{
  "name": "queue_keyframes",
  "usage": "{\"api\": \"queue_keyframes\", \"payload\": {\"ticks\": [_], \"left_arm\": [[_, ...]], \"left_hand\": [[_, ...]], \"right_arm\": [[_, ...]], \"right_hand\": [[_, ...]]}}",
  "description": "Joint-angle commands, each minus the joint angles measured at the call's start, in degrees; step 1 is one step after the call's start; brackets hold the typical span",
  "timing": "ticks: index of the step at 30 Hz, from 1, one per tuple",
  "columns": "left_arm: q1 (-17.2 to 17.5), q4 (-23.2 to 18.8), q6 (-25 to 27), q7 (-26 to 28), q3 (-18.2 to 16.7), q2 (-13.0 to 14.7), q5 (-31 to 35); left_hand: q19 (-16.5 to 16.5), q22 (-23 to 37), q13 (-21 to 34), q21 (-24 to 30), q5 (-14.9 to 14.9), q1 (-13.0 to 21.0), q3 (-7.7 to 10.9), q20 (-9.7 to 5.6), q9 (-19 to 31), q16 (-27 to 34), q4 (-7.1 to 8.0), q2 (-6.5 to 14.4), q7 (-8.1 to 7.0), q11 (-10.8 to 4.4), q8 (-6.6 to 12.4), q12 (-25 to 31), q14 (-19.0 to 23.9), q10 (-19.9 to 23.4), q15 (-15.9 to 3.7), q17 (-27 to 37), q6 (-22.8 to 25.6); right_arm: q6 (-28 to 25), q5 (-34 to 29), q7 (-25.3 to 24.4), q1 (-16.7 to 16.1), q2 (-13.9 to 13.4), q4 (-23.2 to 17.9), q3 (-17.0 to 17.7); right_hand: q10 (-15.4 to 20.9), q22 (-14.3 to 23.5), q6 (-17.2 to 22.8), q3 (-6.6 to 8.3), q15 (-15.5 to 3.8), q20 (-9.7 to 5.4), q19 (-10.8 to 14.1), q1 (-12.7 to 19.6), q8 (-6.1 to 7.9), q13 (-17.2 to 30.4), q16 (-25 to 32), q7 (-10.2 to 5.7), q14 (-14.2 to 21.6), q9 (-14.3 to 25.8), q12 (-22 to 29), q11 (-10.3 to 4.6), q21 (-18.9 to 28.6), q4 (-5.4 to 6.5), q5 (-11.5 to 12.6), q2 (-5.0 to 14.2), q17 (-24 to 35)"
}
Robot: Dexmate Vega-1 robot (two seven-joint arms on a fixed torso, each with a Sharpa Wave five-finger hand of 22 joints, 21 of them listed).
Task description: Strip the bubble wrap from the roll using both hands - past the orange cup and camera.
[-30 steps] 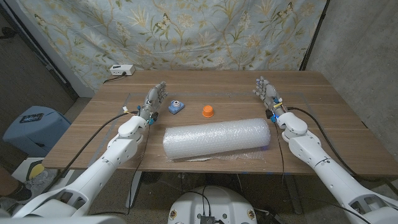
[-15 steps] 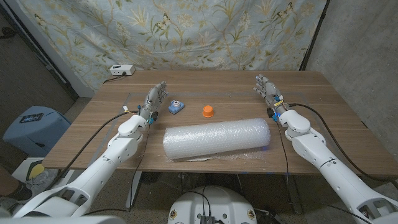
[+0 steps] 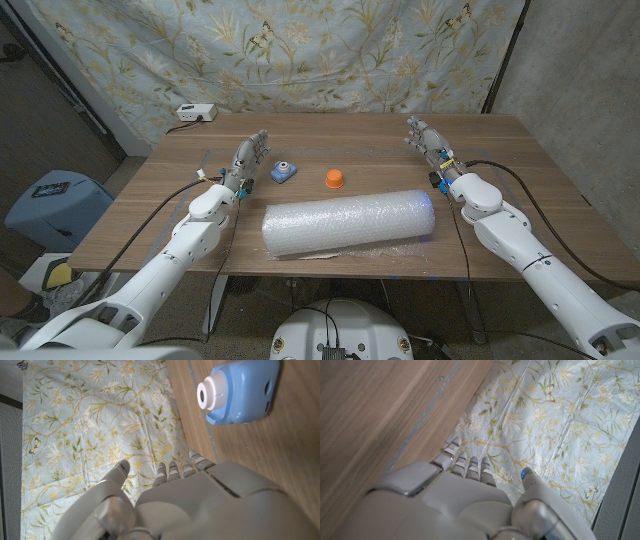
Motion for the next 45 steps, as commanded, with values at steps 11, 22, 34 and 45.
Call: {"api": "queue_keyframes", "payload": {"ticks": [11, 22, 34, 45], "left_arm": [[0.3, -0.3, -1.1, -1.1, -0.5, 0.3, -0.6], [-0.1, 0.7, -1.8, -2.2, -0.8, 0.3, -1.0], [0.5, 0.2, -2.2, -2.4, -1.0, 0.6, -1.1], [0.2, 0.6, -2.5, -2.5, -0.9, 0.4, -0.9]], "left_hand": [[0.4, 0.2, 0.2, -0.2, 0.1, 0.8, -0.04, 0.46, 0.3, 0.0, -0.61, 0.0, 0.06, 0.2, -0.11, -0.3, -0.3, -0.5, 0.25, 0.3, 0.0], [0.4, 0.2, 0.2, -0.3, 0.1, 0.9, -0.11, 0.55, 0.3, 0.0, -0.79, 0.0, 0.04, 0.19, -0.19, -0.4, -0.3, -0.5, 0.29, 0.3, 0.1], [0.3, 0.2, 0.3, -0.3, 0.1, 1.0, -0.18, 0.65, 0.3, 0.1, -0.98, 0.1, 0.07, 0.27, -0.23, -0.4, -0.2, -0.4, 0.25, 0.3, 0.2], [0.3, 0.2, 0.3, -0.4, 0.1, 1.0, -0.24, 0.7, 0.3, 0.1, -1.12, 0.1, -0.02, 0.12, -0.29, -0.4, -0.2, -0.4, 0.27, 0.3, 0.2]], "right_arm": [[-6.0, -7.8, 0.4, -0.2, -5.5, -9.7, -1.9], [-10.4, -12.6, 1.2, -0.7, -8.5, -16.0, -2.6], [-14.2, -17.8, 4.5, 0.0, -11.4, -20.1, -3.8], [-17.1, -22.5, 7.9, 0.7, -13.5, -23.9, -4.5]], "right_hand": [[0.1, 0.3, 0.2, 0.2, 0.87, 0.72, 0.1, 1.4, 0.21, 0.1, 0.4, 0.1, -0.3, 0.1, 0.3, 0.73, 0.4, -1.37, -0.1, -0.4, -0.1], [0.4, 0.3, 0.0, 0.16, 1.47, 1.24, -0.1, 1.9, 0.15, 0.1, 0.4, 0.27, -0.3, 0.1, 0.4, 0.89, 0.3, -2.13, -0.3, -0.81, -0.1], [0.3, 0.3, 0.0, 0.19, 1.71, 1.62, 0.0, 2.6, 0.16, 0.1, 0.4, 0.36, -0.4, 0.0, 0.3, 0.92, 0.3, -3.13, -0.4, -1.26, -0.1], [0.1, 0.3, 0.0, 0.36, 1.86, 1.94, -0.1, 3.3, 0.18, 0.1, 0.3, 0.35, -0.5, 0.0, 0.2, 0.79, 0.3, -3.9, -0.5, -1.39, -0.1]]}}
